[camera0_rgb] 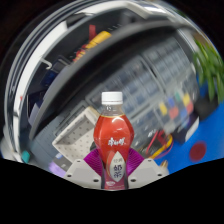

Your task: Pour water

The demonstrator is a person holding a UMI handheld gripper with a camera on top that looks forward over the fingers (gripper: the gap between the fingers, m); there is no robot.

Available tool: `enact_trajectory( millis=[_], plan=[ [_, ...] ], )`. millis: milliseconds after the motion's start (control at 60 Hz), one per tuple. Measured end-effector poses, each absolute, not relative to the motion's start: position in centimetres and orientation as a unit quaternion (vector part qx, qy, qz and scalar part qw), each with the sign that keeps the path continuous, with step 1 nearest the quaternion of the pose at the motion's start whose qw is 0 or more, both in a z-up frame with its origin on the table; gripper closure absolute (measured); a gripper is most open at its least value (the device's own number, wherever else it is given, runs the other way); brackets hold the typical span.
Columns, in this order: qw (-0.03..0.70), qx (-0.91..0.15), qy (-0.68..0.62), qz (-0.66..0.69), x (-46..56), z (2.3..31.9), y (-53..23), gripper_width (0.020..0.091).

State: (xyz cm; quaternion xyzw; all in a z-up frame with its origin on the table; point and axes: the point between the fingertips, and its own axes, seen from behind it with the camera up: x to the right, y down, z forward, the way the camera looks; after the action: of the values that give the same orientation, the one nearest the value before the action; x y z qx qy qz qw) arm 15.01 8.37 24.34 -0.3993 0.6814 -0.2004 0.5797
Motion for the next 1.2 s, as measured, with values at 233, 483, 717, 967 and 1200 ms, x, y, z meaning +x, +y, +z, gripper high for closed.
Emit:
enact_trajectory(
  millis=[233,483,717,967,1200],
  plan=[
    [0.483,-0.481,0.594,-0.428,16.2,26.5,-3.5,0.0834],
    [0.433,-0.471,0.604,-0.475,15.5,19.6,-13.1,0.0836],
    [0.372,-0.533,0.603,-0.463,15.2,10.1,-15.5,0.0836],
    [0.405,-0.511,0.598,-0.466,14.8,9.2,-15.4,0.0788],
    [0.391,-0.508,0.62,-0.453,14.2,8.6,-15.8,0.046]
  ],
)
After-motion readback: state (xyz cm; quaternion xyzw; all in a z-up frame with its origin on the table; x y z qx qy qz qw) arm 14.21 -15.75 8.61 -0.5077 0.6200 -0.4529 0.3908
